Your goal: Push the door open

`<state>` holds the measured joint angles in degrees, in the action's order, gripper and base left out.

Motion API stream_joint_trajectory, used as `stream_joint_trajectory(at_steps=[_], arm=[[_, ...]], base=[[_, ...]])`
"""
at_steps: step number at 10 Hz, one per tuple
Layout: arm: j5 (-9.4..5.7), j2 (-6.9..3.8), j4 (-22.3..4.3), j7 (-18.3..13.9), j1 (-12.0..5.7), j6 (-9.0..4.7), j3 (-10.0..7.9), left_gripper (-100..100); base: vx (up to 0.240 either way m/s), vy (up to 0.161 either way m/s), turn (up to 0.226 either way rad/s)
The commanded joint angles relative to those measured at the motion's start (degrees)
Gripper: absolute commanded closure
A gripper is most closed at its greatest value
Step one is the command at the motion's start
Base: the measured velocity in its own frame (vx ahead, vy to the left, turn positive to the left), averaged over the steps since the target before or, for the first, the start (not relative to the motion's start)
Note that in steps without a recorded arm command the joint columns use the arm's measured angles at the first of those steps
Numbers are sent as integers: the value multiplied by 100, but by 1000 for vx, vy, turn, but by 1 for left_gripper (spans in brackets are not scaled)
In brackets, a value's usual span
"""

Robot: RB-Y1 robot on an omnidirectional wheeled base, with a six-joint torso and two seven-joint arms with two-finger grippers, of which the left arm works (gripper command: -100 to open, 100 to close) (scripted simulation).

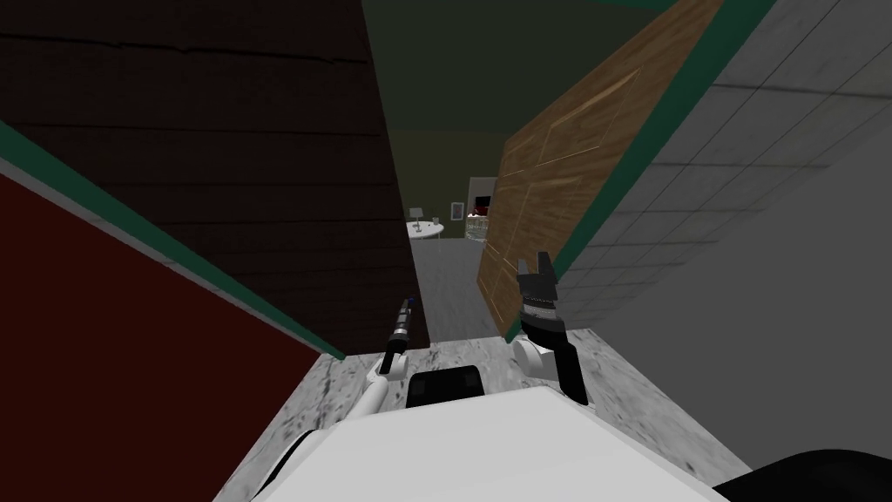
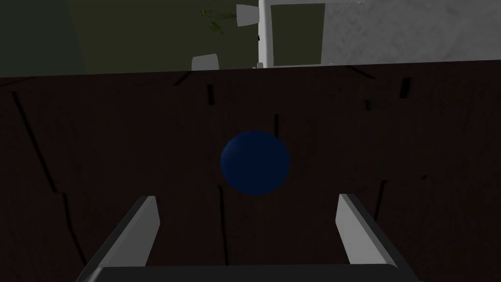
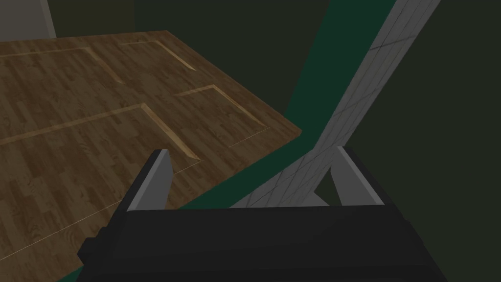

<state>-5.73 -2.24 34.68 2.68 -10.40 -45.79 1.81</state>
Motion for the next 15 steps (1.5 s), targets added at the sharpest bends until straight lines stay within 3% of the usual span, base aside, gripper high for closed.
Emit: stream_joint_trajectory(at_steps=[1, 2, 3, 4, 9, 15], arm=[[-8, 57, -15, 1, -4, -3, -19, -100], [-12, 105, -23, 2, -7, -5, -28, -100], [-7, 78, -11, 2, 4, -7, -20, -100], [-7, 78, -11, 2, 4, -7, -20, 100], [-7, 78, -11, 2, 4, -7, -20, 100], [-137, -86, -41, 69, 16, -7, -251, 100]], base=[[202, -18, -27], [202, -10, -22], [78, -3, 10], [-17, -3, -7], [-13, 1, -2], [169, -41, 27]])
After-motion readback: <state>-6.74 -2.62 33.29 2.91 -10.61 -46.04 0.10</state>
